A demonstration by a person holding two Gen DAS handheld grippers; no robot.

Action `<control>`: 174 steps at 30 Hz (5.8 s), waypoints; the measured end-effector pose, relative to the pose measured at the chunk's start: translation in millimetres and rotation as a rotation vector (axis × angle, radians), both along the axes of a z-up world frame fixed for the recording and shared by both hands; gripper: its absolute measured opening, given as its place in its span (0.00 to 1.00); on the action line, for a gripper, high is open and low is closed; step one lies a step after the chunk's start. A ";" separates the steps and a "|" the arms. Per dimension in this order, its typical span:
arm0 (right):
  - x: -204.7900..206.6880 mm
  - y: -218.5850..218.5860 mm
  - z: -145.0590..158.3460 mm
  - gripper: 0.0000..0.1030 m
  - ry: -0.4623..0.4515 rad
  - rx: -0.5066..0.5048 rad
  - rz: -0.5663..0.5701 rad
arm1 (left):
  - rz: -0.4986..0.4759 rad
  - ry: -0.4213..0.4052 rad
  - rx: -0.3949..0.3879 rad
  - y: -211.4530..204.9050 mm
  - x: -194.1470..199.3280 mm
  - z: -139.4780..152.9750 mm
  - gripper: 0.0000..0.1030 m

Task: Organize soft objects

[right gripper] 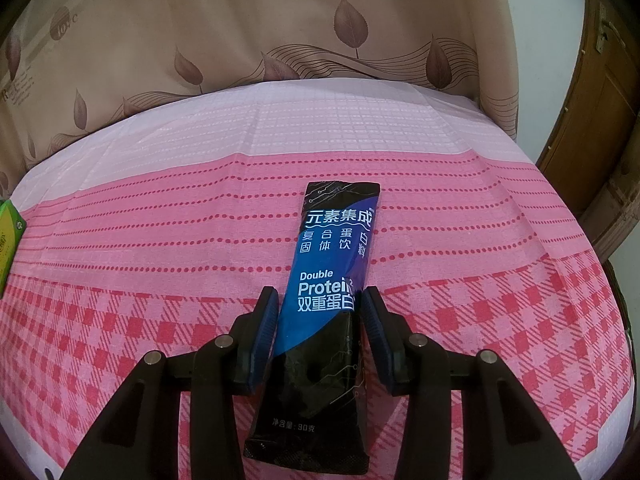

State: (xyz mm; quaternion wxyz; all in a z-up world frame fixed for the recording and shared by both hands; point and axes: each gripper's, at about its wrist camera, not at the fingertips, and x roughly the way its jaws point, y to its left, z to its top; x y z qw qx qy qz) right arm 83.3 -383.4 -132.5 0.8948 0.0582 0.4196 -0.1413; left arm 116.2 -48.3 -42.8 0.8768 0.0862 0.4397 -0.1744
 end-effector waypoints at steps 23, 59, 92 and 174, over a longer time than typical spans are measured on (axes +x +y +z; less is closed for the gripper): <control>0.0 0.8 -0.2 0.40 0.002 -0.006 0.000 | 0.383 -0.092 0.015 203.1 74.2 48.7 0.14; -6.3 11.9 1.3 0.35 0.011 -0.040 0.015 | 0.493 -0.049 0.067 269.3 44.2 3.3 0.47; 2.6 385.9 90.4 0.33 -0.093 0.065 0.763 | 0.641 -0.071 -0.004 326.8 -18.5 2.2 0.47; -17.7 482.8 72.0 0.99 -0.165 0.080 0.644 | 0.681 -0.151 0.080 318.9 -25.7 9.3 0.47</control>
